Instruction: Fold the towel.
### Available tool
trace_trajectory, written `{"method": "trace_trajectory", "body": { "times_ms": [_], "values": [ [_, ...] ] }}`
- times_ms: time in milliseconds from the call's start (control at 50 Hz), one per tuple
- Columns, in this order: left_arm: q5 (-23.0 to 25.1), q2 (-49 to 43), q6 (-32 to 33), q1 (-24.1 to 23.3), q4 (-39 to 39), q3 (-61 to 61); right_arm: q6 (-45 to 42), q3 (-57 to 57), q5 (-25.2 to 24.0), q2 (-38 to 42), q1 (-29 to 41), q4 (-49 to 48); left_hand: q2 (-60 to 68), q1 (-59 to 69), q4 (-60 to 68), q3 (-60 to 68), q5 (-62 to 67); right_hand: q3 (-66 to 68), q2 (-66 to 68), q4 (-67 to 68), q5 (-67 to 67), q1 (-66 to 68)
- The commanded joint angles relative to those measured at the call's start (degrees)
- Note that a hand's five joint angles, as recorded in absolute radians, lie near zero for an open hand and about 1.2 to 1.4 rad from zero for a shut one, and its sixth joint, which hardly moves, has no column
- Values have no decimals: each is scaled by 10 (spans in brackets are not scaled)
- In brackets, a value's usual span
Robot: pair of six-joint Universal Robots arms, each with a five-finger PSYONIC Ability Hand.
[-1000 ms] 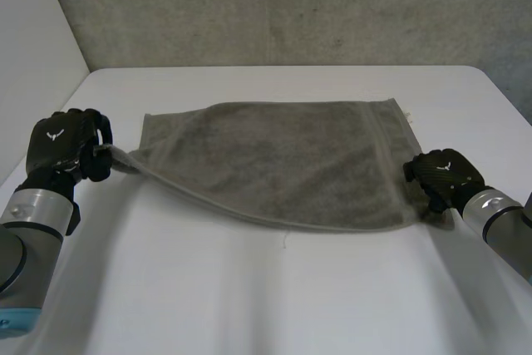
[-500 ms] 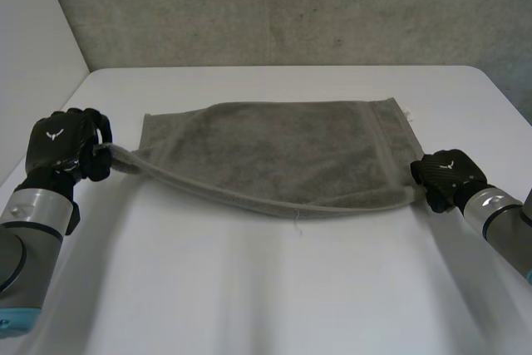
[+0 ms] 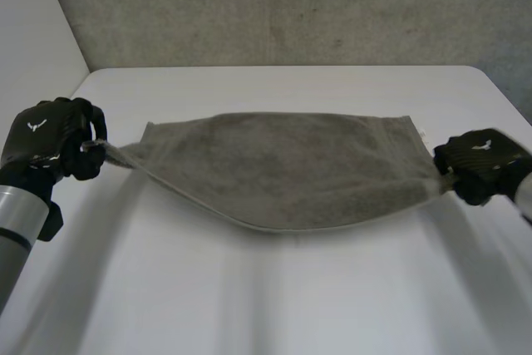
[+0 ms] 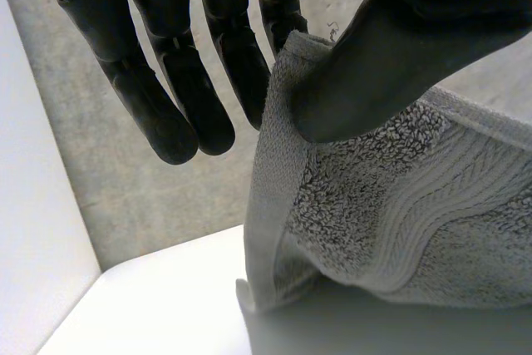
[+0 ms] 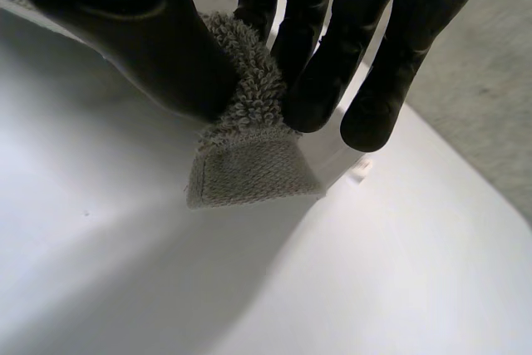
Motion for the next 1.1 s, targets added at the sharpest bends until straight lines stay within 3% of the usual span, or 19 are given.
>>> {"method": "trace_trajectory", "body": {
  "times_ms": [20, 200, 240, 360, 460, 640, 820, 980, 1100],
  "values": [
    [18, 72, -22, 4, -76, -15, -15, -18, -49, -82, -47, 102, -52, -6, 10, -86, -137, 41, 56, 37, 41, 45],
    [16, 100, -16, 10, -109, -47, -117, -21, -68, -96, -98, 192, -52, -6, 10, -86, -137, 41, 56, 37, 41, 45],
    [19, 96, -16, 11, -106, -51, -162, -21, -70, -85, -101, 208, -52, -6, 10, -86, -137, 41, 56, 37, 41, 45],
    [21, 67, -20, 17, -98, -47, -176, -42, -69, -20, -97, 208, -52, -6, 10, -86, -137, 41, 56, 37, 41, 45],
    [13, -48, -15, 2, -42, 2, -136, -117, -65, 78, -74, 207, -52, -6, 10, -86, -137, 41, 56, 37, 41, 45],
    [5, -183, -22, -7, -30, 116, -66, -255, -47, 196, -27, 207, -52, -6, 10, -86, -137, 41, 56, 37, 41, 45],
    [-51, -329, -26, -29, -31, 264, 14, -382, -31, 310, 11, 183, -52, -6, 10, -86, -137, 41, 56, 37, 41, 45],
    [-76, -428, -25, -54, -29, 381, 60, -462, 42, 383, 44, 87, -52, -6, 10, -86, -137, 41, 56, 37, 41, 45],
    [-96, -474, -25, -68, -32, 439, 103, -477, 56, 400, 60, 4, -52, -6, 10, -86, -137, 41, 56, 37, 41, 45]
  ]
}}
